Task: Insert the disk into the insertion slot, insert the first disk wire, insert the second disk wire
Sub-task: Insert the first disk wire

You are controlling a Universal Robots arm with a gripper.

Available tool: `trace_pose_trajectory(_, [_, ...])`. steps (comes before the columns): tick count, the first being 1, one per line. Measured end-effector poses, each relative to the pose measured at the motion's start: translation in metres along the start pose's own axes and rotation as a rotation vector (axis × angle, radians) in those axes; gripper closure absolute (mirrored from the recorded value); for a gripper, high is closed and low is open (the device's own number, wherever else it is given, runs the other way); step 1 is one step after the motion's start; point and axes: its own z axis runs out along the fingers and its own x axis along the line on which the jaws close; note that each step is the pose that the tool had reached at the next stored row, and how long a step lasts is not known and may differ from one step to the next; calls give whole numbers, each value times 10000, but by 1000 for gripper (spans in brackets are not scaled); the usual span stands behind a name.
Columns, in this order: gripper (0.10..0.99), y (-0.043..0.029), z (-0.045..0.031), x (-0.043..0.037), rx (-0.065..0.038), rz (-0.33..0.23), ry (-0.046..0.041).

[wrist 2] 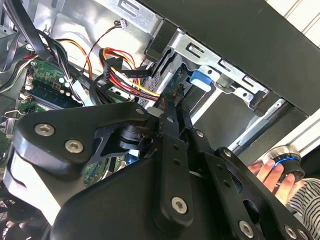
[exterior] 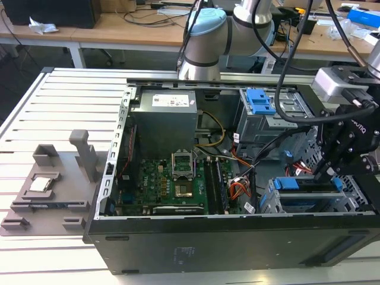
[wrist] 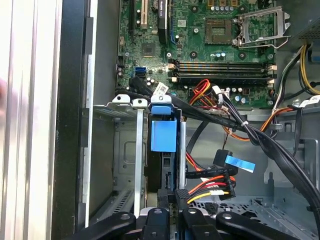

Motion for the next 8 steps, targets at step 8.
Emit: trace_pose_trajectory(8, [918,-8,12,7,2,-10,-23])
